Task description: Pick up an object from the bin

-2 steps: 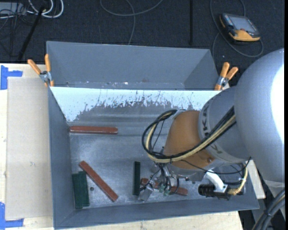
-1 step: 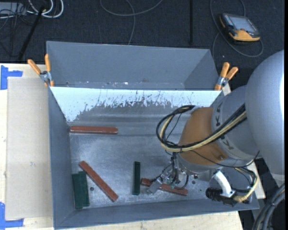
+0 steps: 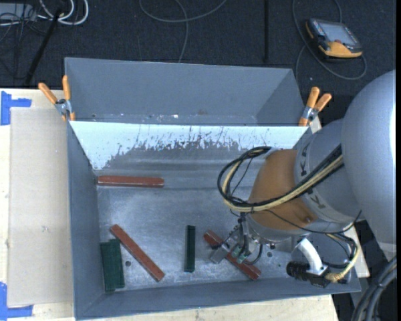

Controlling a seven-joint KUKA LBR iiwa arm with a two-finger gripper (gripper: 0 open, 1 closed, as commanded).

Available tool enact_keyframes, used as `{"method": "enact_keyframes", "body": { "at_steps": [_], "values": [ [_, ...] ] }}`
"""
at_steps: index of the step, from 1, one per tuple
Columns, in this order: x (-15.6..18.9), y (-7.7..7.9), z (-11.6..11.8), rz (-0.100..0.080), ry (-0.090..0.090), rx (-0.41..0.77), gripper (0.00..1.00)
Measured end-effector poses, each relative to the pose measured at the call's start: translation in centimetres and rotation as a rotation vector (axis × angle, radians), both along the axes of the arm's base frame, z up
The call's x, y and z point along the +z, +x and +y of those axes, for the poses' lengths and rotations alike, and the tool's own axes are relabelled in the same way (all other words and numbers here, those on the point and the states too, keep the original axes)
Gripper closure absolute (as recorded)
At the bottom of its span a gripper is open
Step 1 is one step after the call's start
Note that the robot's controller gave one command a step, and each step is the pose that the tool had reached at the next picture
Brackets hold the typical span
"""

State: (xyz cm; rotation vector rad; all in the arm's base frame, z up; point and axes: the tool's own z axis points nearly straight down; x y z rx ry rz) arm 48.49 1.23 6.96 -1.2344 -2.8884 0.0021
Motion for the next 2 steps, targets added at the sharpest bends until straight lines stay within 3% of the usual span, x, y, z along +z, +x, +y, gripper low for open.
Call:
{"method": "enact_keyframes", "body": {
  "at_steps": [1,2],
  "values": [
    [7.77,0.13,0.0,-0.007,0.001,0.004,1.0],
    [8.47,0.15,-0.04,-0.001,0.001,0.009,1.0]
  ]
}}
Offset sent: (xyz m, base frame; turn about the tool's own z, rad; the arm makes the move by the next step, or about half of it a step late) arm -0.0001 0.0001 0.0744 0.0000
